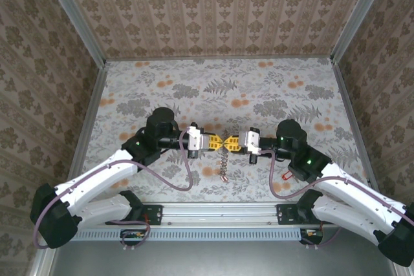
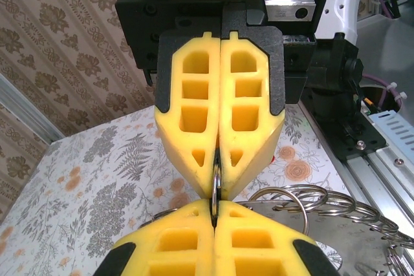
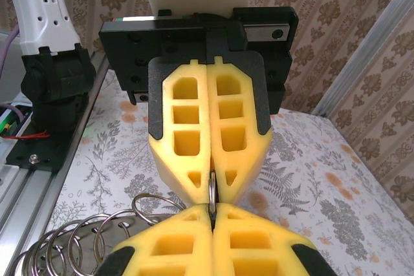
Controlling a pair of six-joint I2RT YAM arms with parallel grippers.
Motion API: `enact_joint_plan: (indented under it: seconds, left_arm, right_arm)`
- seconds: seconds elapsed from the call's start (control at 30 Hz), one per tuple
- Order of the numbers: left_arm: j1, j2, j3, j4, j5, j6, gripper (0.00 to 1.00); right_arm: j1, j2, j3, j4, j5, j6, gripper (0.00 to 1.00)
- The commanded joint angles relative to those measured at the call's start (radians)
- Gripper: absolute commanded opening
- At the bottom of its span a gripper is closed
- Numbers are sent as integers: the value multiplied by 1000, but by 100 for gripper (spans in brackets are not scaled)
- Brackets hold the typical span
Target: Put the keys on the keyring
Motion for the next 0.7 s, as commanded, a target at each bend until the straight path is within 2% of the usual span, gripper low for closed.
enact_joint_plan:
  seconds: [0.0, 0.13, 0.27, 0.37, 0.67]
  left_arm:
    - [4, -7, 17, 5, -3, -23, 7]
    - [5, -18, 37, -74, -32, -4, 18]
    - [4, -31, 47, -139, -45, 37, 18]
    - [5, -38, 53, -188, -51, 66, 15]
    - [5, -42, 57, -178, -43, 59, 16]
  right_arm:
    - [7, 5, 25, -6, -49, -23, 0]
    - [5, 4, 40, -60, -46, -67, 0]
    - [4, 5, 43, -65, -55, -68, 0]
    - [2, 4, 39, -53, -57, -56, 0]
    - [2, 9, 41, -59, -58, -54, 0]
